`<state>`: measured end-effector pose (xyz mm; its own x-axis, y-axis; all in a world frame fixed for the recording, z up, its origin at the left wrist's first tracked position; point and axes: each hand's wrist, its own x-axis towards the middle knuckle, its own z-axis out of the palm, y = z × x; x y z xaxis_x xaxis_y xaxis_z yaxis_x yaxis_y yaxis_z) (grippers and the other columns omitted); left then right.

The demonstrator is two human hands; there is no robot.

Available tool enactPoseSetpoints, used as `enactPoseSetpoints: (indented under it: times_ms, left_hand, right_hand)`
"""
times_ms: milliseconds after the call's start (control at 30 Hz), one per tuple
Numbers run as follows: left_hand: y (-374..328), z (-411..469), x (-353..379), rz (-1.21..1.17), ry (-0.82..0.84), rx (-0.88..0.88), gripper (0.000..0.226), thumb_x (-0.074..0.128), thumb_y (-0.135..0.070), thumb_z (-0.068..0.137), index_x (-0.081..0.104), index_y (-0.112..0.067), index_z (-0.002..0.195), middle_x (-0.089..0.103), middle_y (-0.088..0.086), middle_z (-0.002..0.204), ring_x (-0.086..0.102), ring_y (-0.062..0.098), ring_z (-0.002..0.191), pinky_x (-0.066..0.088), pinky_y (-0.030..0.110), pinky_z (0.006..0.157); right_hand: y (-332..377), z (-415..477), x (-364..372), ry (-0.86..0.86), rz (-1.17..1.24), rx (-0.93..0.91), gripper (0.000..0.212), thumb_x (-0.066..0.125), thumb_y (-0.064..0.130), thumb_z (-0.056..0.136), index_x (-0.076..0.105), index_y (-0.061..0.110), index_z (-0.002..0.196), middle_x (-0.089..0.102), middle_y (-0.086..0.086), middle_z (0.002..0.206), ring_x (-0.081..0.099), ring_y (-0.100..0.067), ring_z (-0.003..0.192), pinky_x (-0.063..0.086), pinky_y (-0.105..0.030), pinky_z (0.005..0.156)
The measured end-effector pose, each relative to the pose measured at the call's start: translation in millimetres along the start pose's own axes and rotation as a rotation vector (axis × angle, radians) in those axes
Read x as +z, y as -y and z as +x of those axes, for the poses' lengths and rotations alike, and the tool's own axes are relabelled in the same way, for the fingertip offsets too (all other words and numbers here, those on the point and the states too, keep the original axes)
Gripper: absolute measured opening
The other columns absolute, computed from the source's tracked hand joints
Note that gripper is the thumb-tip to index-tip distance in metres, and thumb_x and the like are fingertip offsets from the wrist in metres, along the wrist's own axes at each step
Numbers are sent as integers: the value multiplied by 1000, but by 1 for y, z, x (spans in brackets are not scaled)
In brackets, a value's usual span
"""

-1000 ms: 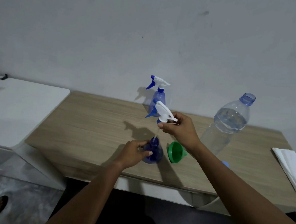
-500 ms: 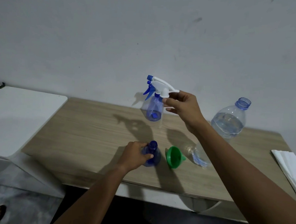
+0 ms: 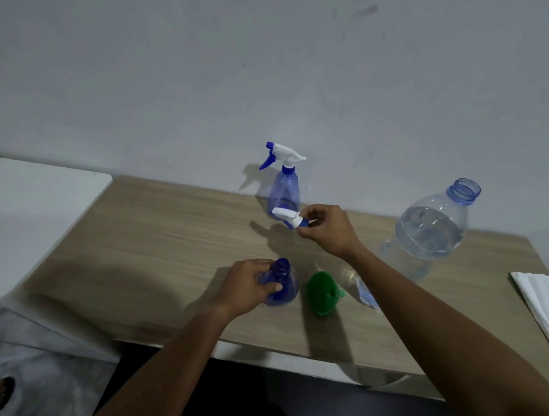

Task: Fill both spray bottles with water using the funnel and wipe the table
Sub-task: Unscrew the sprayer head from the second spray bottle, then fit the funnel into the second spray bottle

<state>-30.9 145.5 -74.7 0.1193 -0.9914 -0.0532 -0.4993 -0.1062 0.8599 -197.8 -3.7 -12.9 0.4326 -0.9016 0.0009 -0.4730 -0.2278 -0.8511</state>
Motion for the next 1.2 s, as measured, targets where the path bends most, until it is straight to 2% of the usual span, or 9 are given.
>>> enactPoseSetpoints:
  times_ms: [100,233,367,533,700,800,900,1033,1200]
  left_hand:
    - [1,2,-1,-23,7,-34,33,80,-12,73,78,-22,105,75,-15,106,69,6,99,56,39,93]
    - [-2,2,-4,-13,28,-43,32,81,-11,76,77,-20,107,67,-33,99,67,-2,99,56,27,93]
    - [-4,3,-5,-9,44,-36,32,81,-10,77,77,-17,108,66,-31,103,65,-8,101,52,17,92]
    - [-3,3,-5,-36,32,-49,34,81,-9,76,77,-19,109,67,-29,105,65,-6,104,50,14,94]
    - [0,0,-3,-64,14,-48,36,81,-8,76,77,-19,110,66,-39,98,63,-14,99,50,13,93]
    - [2,-3,-3,-91,6,-57,40,81,-10,78,75,-21,115,68,-27,110,64,-11,102,50,15,94]
    - [-1,-6,-3,-100,14,-65,40,79,-9,80,73,-21,118,69,-21,110,63,-18,93,48,6,84]
    - [-3,-8,1,-113,-14,-51,42,78,-3,81,70,-15,121,71,-9,108,59,-26,82,41,-4,74]
    - [-9,-10,-1,-82,-7,-67,44,78,-8,82,69,-16,124,72,-7,112,65,1,100,39,-5,75]
  right_hand:
    - [-21,9,10,-21,-130,24,24,84,0,69,74,13,87,74,0,82,68,-12,69,52,-21,68]
    - [-46,22,19,35,-268,69,25,81,3,68,75,18,87,74,-2,87,70,-23,80,56,-33,76]
    - [-62,23,29,122,-330,137,27,85,11,68,76,19,93,73,-2,92,68,-22,83,55,-29,74]
    - [-60,20,28,102,-297,133,29,87,15,69,77,18,97,76,-3,99,70,-21,89,55,-31,79]
    - [-41,-17,16,1,-76,164,24,85,23,77,73,28,98,72,11,92,68,-12,94,53,-29,87]
    - [-39,-57,12,53,23,146,47,84,16,80,68,16,125,68,7,113,65,-12,109,48,-20,95]
    - [-49,-90,4,144,-50,142,74,85,28,79,52,20,145,53,13,132,52,-6,125,41,-25,106]
    - [-69,-115,-3,171,-28,152,96,94,28,67,46,22,150,52,12,141,48,-6,130,38,-23,107]
    - [-83,-127,-3,154,-95,115,98,97,22,60,50,23,145,59,8,136,55,-12,126,44,-30,109]
